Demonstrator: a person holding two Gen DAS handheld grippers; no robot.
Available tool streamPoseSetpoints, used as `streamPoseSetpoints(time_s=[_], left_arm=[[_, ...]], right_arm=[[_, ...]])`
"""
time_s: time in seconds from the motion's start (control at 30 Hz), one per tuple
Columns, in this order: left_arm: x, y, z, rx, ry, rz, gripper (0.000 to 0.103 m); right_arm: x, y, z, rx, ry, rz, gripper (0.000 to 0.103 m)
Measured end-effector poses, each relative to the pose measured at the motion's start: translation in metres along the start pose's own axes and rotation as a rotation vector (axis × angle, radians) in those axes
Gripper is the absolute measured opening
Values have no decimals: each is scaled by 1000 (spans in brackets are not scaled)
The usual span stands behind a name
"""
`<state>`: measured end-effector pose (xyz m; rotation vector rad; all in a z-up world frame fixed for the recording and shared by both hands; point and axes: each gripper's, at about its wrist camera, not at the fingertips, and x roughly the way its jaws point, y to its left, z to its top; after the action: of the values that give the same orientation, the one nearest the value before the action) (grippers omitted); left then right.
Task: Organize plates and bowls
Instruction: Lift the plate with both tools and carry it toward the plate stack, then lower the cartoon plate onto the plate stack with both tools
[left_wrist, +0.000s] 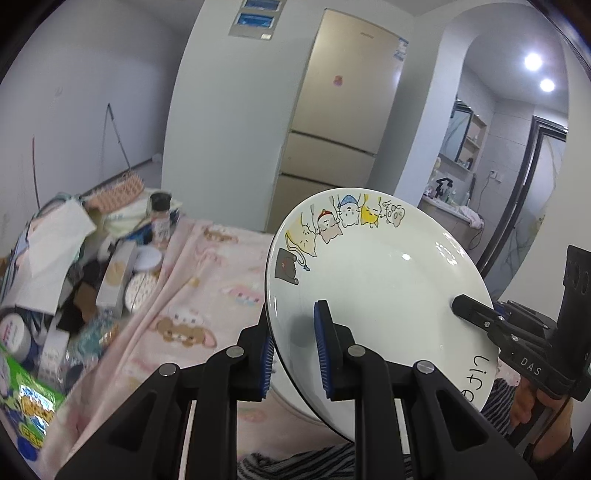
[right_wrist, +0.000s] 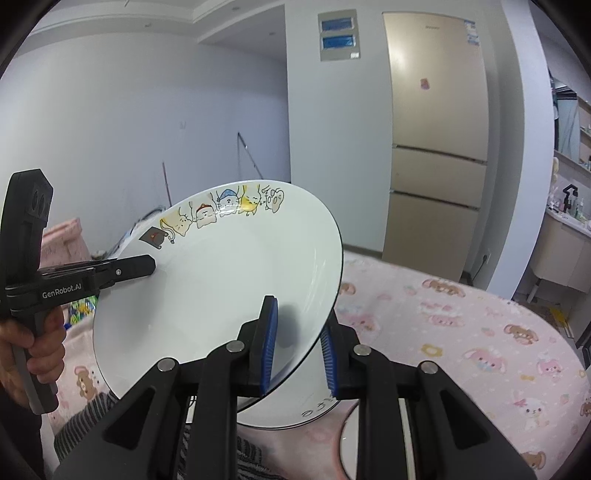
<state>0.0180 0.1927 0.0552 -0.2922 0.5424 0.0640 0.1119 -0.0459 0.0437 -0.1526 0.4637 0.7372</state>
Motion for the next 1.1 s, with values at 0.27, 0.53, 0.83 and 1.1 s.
streamPoseSetpoints(time_s=[0.27,0.53,0.83,1.1], left_arm=[[20,24,-17,-22,49,35,21],[40,35,-29,-44,89,29,21],[55,40,-38,-45,114,35,21],[63,43,-42,-59,133,43,20]], right_arm=[[32,4,-17,14,93,36,22],[53,3,-28,42,159,26,22],[68,-1,-39,76,204,26,22],[77,-1,-45,90,235,32,22]])
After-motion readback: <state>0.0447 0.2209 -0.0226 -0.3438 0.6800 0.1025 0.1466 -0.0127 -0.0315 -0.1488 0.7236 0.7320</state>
